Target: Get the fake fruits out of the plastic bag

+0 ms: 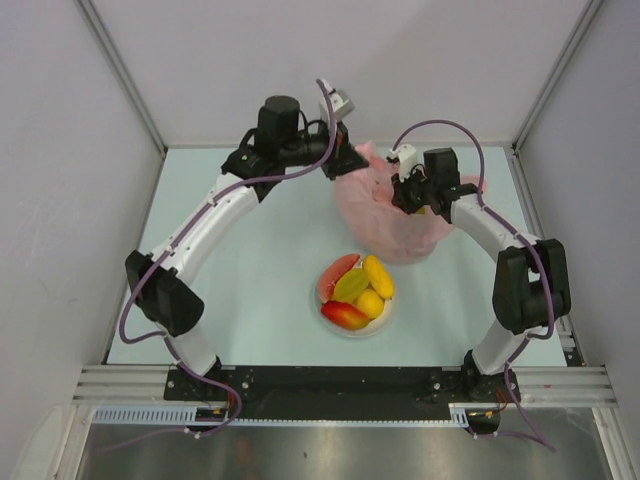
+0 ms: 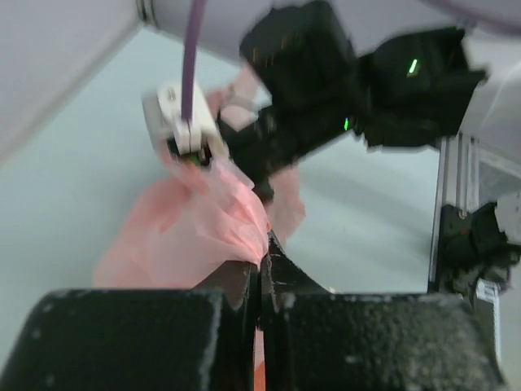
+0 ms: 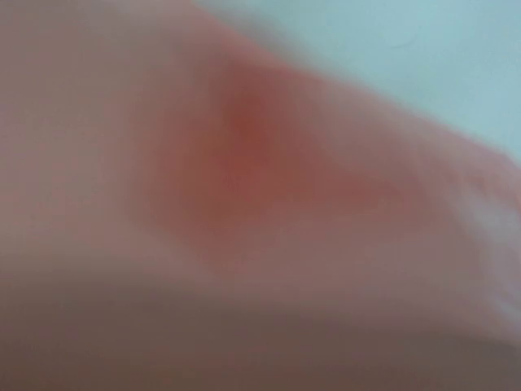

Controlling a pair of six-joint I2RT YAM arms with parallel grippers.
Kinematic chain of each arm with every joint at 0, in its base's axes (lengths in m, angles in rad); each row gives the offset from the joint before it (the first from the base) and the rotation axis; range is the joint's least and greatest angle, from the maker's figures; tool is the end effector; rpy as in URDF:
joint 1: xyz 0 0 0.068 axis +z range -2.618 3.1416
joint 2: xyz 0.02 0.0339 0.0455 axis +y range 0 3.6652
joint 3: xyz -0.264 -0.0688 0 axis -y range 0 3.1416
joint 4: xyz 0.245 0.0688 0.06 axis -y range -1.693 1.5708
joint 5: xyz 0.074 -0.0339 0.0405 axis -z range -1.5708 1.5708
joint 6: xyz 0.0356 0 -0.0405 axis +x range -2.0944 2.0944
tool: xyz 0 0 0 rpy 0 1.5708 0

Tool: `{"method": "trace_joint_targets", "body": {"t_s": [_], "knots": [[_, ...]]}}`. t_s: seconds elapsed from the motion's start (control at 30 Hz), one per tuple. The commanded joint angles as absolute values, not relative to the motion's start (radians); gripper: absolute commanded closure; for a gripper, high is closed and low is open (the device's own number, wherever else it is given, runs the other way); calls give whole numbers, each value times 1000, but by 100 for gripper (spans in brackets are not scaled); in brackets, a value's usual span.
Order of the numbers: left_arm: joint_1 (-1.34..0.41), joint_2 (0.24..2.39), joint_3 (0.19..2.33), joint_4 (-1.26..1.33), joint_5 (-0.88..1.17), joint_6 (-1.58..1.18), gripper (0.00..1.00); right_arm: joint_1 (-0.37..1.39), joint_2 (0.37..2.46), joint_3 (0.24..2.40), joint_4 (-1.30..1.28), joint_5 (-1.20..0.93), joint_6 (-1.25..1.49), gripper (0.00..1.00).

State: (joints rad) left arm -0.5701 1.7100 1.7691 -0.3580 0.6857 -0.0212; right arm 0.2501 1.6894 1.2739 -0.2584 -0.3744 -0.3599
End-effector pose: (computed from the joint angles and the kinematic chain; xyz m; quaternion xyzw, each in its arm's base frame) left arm 0.3201 -0.2320 0.4194 0.3975 0.6752 -0.4217 0.4563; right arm 0.3682 0.1075 0.2648 -0.3428 0.8203 0.1441 0.4346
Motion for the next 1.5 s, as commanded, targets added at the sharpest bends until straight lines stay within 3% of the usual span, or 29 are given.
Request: {"method": "trace_joint_targets", "body": {"t_s": [0.0, 0.2, 0.47, 0.67, 0.87, 1.0, 1.13, 1.47], "knots": [[-574, 1769, 1983, -267, 727, -89, 100, 221, 1701, 1299, -207, -264, -380, 90], [-574, 1723, 2016, -268, 791, -45, 100, 166, 1645, 1293, -213, -129, -370, 77], [-571, 1606, 1667, -647, 783, 361, 100, 155, 1378, 1073, -274, -104, -353, 74], [-543, 1663, 1644, -790, 735, 399, 100, 153, 1249, 911, -298, -204, -308, 72], [-545, 1667, 1670, -802, 744, 426, 100, 198, 1256, 930, -218, -278, -310, 70], [-543, 1663, 1666, -882, 686, 501, 100, 261, 1273, 925, -390, -327, -324, 73], [-541, 1654, 1655, -856, 652, 522, 100, 310, 1188, 801, -397, -292, -308, 75], [-541, 1715, 1772, -848, 683, 491, 100, 189, 1320, 966, -132, -224, -267, 72]]}}
